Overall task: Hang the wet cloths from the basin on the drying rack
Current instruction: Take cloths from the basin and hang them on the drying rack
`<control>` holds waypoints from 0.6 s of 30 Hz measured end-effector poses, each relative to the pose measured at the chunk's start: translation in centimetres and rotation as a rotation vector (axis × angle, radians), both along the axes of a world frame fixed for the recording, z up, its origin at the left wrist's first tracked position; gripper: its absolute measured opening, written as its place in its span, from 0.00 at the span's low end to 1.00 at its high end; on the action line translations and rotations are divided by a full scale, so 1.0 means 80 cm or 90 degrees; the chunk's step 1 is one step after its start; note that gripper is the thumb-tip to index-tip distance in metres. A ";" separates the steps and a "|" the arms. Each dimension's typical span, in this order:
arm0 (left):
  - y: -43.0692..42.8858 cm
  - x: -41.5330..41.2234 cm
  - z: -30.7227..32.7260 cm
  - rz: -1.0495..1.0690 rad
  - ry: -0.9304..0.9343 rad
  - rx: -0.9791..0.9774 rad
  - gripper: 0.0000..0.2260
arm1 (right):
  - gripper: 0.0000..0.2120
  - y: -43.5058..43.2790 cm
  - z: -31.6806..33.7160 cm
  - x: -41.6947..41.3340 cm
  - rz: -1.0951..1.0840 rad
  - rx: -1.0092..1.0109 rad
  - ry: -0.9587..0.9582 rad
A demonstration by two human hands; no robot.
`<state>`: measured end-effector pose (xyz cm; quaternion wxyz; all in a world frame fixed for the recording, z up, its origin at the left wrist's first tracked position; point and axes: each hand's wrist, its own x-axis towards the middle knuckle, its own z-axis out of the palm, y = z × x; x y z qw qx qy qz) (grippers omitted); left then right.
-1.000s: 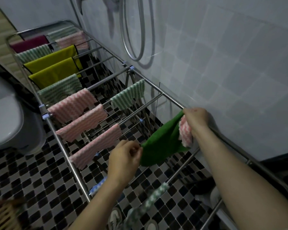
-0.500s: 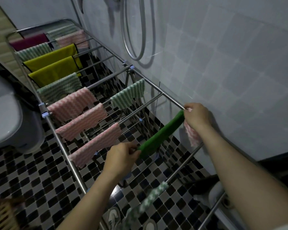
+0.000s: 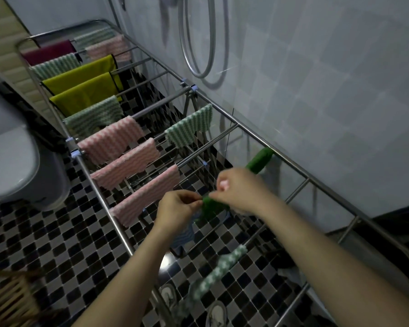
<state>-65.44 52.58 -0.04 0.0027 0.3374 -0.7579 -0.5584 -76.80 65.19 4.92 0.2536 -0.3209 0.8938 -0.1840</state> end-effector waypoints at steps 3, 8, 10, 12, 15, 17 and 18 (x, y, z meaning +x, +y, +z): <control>-0.008 -0.007 0.001 -0.067 -0.041 0.003 0.05 | 0.12 -0.015 -0.025 0.033 0.063 0.096 0.105; -0.013 -0.019 0.000 -0.037 -0.070 0.078 0.05 | 0.09 -0.024 -0.036 0.063 0.013 0.123 0.193; -0.012 -0.022 0.000 0.050 -0.062 0.133 0.03 | 0.07 -0.025 -0.039 0.070 -0.017 0.118 0.196; -0.010 -0.023 0.001 0.099 -0.042 0.154 0.02 | 0.07 -0.025 -0.042 0.074 -0.050 0.108 0.181; -0.007 -0.023 0.006 0.128 -0.011 0.164 0.03 | 0.08 -0.023 -0.047 0.080 -0.091 0.098 0.171; -0.007 -0.023 0.007 0.150 0.010 0.186 0.05 | 0.09 -0.020 -0.047 0.080 -0.104 0.089 0.180; -0.007 -0.022 0.009 0.160 0.022 0.200 0.06 | 0.10 -0.018 -0.044 0.080 -0.111 0.085 0.190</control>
